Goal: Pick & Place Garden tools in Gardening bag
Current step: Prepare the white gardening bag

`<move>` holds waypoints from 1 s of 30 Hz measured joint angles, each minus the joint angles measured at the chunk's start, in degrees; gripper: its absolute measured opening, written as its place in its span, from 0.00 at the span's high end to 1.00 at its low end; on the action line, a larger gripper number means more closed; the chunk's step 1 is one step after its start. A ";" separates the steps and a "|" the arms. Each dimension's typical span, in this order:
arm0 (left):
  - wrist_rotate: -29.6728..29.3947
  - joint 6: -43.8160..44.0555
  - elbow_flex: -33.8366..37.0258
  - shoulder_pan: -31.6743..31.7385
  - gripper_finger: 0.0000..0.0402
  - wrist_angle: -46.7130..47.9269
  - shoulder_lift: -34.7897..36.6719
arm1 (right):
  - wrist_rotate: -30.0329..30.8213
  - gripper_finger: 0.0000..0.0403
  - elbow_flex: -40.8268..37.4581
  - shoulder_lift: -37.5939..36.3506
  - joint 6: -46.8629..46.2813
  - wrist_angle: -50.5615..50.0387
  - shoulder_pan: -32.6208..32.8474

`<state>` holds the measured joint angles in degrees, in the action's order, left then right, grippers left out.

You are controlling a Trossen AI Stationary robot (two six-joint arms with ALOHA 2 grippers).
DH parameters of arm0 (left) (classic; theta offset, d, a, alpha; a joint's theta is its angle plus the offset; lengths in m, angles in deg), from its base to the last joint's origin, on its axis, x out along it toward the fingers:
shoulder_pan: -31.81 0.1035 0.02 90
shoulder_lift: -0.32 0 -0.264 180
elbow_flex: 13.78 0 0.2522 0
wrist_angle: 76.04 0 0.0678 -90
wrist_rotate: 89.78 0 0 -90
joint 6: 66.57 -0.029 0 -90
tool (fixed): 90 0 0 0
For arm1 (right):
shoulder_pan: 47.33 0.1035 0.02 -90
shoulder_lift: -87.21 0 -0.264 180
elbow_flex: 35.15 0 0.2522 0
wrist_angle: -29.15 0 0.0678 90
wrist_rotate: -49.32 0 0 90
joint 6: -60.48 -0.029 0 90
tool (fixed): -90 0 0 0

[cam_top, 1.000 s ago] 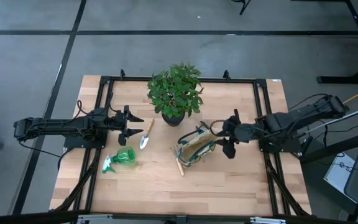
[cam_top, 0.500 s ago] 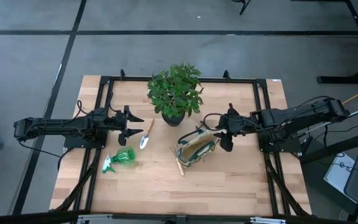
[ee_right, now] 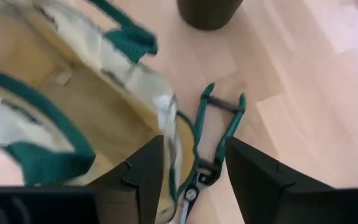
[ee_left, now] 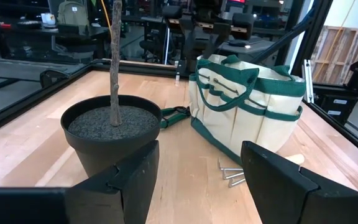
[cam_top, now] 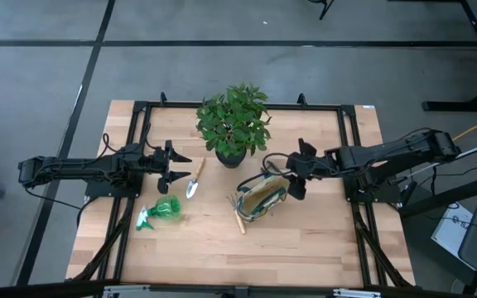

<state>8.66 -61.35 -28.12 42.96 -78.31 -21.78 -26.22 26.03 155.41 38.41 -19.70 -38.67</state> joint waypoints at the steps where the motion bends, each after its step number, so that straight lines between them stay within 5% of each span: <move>1: 0.01 0.00 0.01 -0.01 0.44 0.01 0.01 | -0.85 0.61 0.00 0.00 -0.01 -0.22 0.00; 15: 0.00 0.00 0.00 0.00 0.44 0.00 0.00 | -9.73 0.96 0.00 -0.06 -4.57 -2.65 0.17; 30: 0.01 0.01 0.01 -0.01 0.44 0.02 -0.01 | -8.74 0.99 -0.02 -8.78 -6.68 -13.00 0.72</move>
<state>8.67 -61.34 -28.10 42.95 -78.29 -21.79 -34.96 26.01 146.64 31.73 -32.69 -37.95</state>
